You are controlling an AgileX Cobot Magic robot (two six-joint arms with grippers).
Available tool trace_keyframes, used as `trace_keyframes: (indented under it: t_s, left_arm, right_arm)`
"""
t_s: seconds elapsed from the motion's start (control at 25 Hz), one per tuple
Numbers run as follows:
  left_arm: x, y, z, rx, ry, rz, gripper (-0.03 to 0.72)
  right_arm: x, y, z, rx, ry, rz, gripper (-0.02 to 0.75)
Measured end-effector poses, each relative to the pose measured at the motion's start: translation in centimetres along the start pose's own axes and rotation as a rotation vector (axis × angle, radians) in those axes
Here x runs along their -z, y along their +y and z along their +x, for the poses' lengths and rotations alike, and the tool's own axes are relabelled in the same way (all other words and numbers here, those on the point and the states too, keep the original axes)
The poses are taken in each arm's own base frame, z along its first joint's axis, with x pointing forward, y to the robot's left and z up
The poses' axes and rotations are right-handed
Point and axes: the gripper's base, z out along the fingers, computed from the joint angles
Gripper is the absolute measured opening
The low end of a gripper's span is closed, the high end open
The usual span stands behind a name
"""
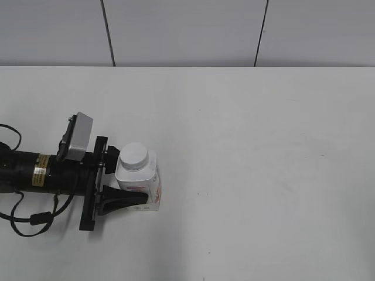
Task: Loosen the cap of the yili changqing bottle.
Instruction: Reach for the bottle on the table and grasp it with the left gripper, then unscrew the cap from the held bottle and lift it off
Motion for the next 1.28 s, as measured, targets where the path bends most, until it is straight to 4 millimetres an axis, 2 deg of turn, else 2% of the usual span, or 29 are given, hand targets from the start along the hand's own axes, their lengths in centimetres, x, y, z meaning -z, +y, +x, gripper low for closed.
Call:
trace_keyframes:
  t_s: [0.4, 0.68, 0.84, 1.0, 1.28]
  left_arm:
    - [0.0, 0.0, 0.0, 0.003, 0.000, 0.001, 0.419]
    - [0.0, 0.0, 0.0, 0.066, 0.003, -0.001, 0.419]
    - [0.0, 0.0, 0.0, 0.067, 0.003, -0.001, 0.418]
    - [0.0, 0.0, 0.0, 0.068, 0.003, -0.001, 0.418]
    - [0.0, 0.0, 0.0, 0.070, 0.003, -0.001, 0.418]
  right_arm:
    - [0.0, 0.5, 0.0, -0.027, -0.002, -0.051, 0.480]
    - [-0.2, 0.5, -0.4, -0.036, 0.007, -0.063, 0.480]
    - [-1.7, 0.3, -2.5, -0.050, 0.123, -0.065, 0.480]
    - [-4.0, 0.1, -5.6, -0.070, 0.260, -0.074, 0.480]
    - [-9.3, -0.4, -10.3, -0.094, 0.563, -0.094, 0.480]
